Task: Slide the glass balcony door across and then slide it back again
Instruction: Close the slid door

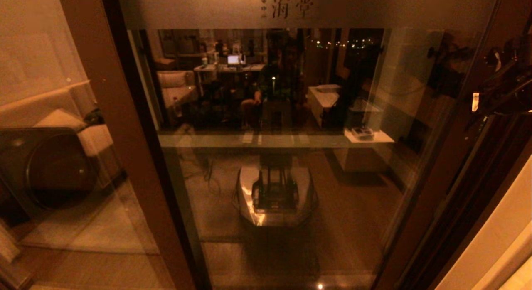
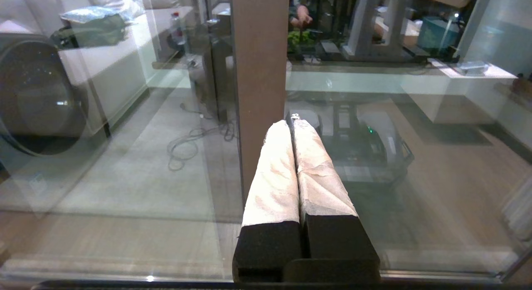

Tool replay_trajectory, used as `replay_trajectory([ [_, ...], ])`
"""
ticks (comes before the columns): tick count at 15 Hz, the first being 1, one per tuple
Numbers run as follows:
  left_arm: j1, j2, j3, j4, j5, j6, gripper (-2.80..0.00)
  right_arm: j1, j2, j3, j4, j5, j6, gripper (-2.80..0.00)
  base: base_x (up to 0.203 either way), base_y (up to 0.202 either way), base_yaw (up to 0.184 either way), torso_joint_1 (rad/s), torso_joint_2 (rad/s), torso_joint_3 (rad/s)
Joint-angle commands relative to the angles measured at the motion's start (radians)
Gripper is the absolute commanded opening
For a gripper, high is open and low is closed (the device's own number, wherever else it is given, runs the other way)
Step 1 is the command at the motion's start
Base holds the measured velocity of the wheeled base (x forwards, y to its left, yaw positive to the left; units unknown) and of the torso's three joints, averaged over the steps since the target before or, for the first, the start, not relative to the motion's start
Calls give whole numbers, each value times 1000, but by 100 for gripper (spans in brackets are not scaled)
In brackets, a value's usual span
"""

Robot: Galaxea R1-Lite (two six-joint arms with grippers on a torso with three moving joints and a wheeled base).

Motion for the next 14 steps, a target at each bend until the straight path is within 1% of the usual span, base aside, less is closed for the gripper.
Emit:
replay_trajectory([
  [1,2,1,34,-1,0,0,-280,-4,9,0,-1,-4,-2,-280,0,0,0,0,0,0],
  [6,1,1,34,-1,0,0,-280,-29,5,-3,-2,-2,-2,-280,0,0,0,0,0,0],
  [11,2,1,34,-1,0,0,-280,-37,-18,6,-2,4,0,-280,0,0,0,0,0,0],
  [14,0,1,34,-1,0,0,-280,-57,-12,-2,-2,27,0,-280,0,0,0,0,0,0],
])
